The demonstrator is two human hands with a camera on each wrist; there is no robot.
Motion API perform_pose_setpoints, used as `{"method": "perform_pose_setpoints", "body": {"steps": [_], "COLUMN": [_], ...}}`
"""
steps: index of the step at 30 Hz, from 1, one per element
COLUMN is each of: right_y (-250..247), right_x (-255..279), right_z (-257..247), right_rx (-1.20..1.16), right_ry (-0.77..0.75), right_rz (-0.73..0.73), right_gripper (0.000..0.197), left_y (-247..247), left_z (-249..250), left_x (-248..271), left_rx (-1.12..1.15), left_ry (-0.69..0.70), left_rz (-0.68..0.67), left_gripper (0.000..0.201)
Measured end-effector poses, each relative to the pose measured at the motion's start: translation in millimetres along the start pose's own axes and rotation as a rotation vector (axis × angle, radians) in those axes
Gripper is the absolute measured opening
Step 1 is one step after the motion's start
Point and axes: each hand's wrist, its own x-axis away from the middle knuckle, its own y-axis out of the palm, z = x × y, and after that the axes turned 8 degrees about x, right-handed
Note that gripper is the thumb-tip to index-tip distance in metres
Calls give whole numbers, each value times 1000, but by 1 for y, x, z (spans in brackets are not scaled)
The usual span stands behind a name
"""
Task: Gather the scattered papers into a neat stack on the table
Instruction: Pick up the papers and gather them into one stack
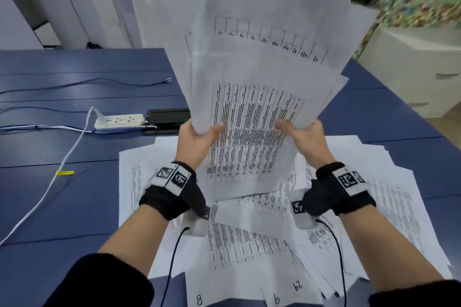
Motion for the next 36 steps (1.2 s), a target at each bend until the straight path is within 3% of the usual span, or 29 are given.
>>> {"method": "perform_pose_setpoints", "body": {"steps": [4, 7, 10, 11, 15, 16, 18, 20, 23, 28, 31, 33, 36], "right_y": [-21, -27, -31, -33, -35, -36, -35, -34, -28, -13, -10, -11, -22], "right_x": [-2, 1, 4, 3, -9, -14, -21, -25, -28, -34, -35, -35, -37], "right_z": [-10, -3, 2, 2, -23, -30, -37, -40, -44, -45, -42, -42, -44], "right_rx": [-10, 16, 53, 56, 94, 82, 20, -5, 23, 66, 116, 111, 74], "right_ry": [-48, -3, 17, 11, -90, -127, -170, -203, -214, -213, -169, -155, -147], "right_rz": [75, 73, 25, 25, 20, 32, 69, 58, 60, 117, 163, 146, 120], "right_gripper": [28, 37, 23, 23, 29, 31, 59, 72, 55, 18, 13, 17, 14], "left_y": [13, 24, 30, 31, 35, 35, 32, 31, 30, 44, 40, 30, 15], "left_z": [14, 7, 4, 5, 31, 39, 48, 54, 49, 39, 32, 23, -4], "left_x": [-6, 4, 5, 2, -13, -18, -26, -29, -31, -30, -31, -33, -31], "left_rx": [20, 29, 39, 60, 133, 192, 241, 225, 251, 214, 188, 135, -81], "left_ry": [36, -36, -137, -123, 71, 122, 190, 223, 229, 158, 148, 118, -57], "left_rz": [-13, 0, 56, 58, 30, 3, -45, -53, 29, 64, 70, -45, -218], "left_gripper": [24, 27, 89, 97, 73, 77, 93, 96, 78, 22, 35, 42, 44]}}
